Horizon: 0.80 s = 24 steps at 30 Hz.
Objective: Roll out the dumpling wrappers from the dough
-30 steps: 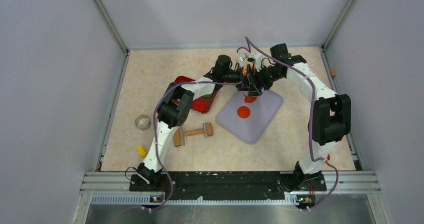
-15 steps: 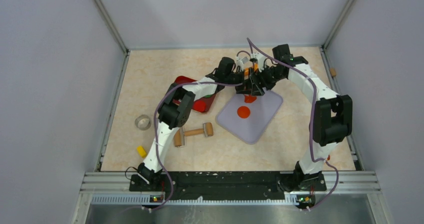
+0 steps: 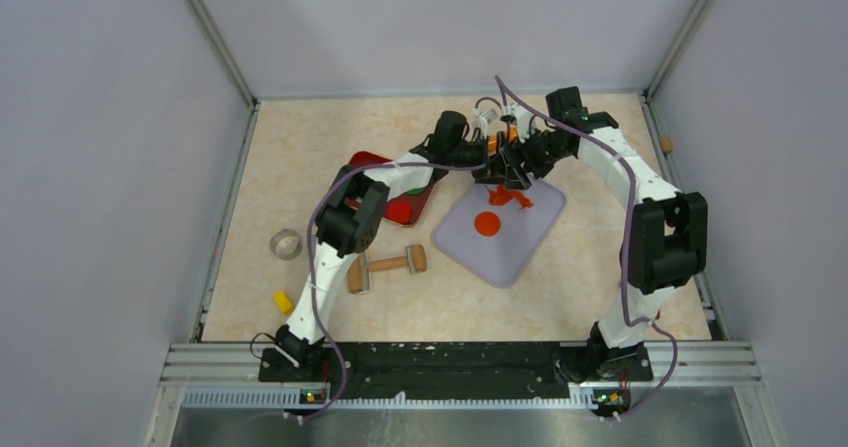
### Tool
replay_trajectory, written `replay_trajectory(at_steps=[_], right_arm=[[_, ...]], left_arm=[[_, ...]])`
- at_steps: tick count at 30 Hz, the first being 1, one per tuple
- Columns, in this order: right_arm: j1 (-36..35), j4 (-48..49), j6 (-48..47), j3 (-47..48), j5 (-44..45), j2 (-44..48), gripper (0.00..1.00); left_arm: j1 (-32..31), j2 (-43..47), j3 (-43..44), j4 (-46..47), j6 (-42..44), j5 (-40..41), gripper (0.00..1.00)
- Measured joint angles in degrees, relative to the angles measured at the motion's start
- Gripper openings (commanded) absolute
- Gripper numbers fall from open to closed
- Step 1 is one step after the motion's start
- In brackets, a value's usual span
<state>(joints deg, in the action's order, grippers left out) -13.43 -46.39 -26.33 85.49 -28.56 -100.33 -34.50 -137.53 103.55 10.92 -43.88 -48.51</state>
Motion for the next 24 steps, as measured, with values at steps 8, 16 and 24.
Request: replay_trajectory(at_steps=[8, 16, 24], right_arm=[[0.00, 0.00, 0.48, 0.00, -0.07, 0.00, 0.71], [0.13, -0.13, 0.39, 0.00, -0.17, 0.11, 0.64], [0.59, -0.39, -0.46, 0.02, -0.07, 0.11, 0.63]], left_arm=[[0.00, 0.00, 0.61, 0.63, -1.07, 1.60, 0.99], [0.00, 0.00, 0.90, -0.48, -1.25, 3.63, 0.99], [-0.22, 0.02, 2.27, -5.09, 1.11, 5.73, 0.99]])
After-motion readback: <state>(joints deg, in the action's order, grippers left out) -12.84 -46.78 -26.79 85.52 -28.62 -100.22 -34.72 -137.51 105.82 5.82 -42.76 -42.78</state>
